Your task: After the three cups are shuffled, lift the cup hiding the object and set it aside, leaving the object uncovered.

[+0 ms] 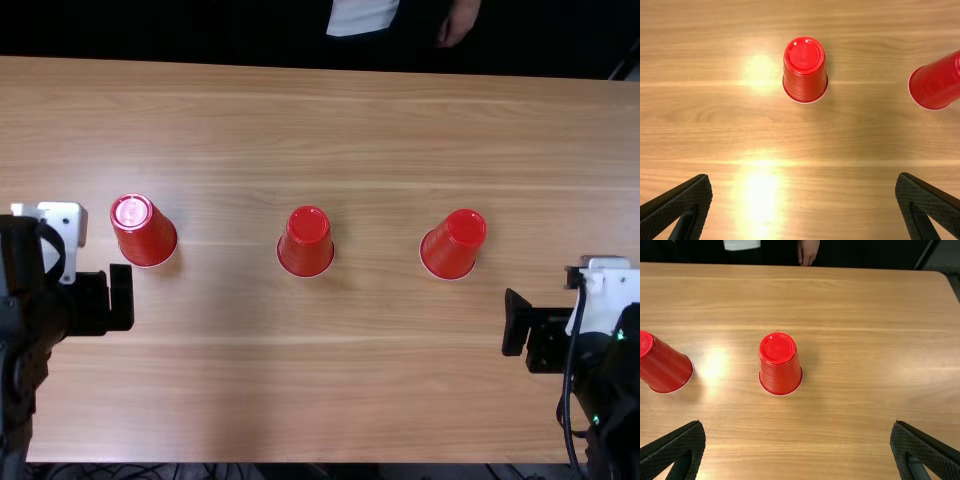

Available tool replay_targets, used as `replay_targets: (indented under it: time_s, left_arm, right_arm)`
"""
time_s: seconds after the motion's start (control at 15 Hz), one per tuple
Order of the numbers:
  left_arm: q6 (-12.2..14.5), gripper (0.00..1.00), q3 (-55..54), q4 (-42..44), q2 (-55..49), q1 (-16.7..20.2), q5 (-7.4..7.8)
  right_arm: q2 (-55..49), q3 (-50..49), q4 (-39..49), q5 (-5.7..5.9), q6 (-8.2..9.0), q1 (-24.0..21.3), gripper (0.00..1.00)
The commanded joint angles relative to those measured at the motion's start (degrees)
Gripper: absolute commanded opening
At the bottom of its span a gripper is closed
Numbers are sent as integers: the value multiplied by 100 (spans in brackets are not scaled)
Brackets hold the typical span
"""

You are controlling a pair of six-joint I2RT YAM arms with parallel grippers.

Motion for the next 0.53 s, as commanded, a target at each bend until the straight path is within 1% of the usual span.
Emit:
replay_targets:
  time_s: [0.0, 0.13, 0.4, 0.47]
  left_arm:
    - [29, 100, 299, -36, 226, 63, -57]
    - [29, 100, 413, -215, 534, 55, -57]
    - [39, 100, 589, -257, 1175, 20, -57]
    - [39, 100, 597, -247, 1342, 11, -57]
  right_arm:
    - [175, 260, -217, -86, 34, -7, 100]
    - [412, 374, -565, -86, 34, 2, 100]
    - [729, 392, -734, -97, 23, 37, 100]
    - [834, 400, -765, -97, 23, 107, 100]
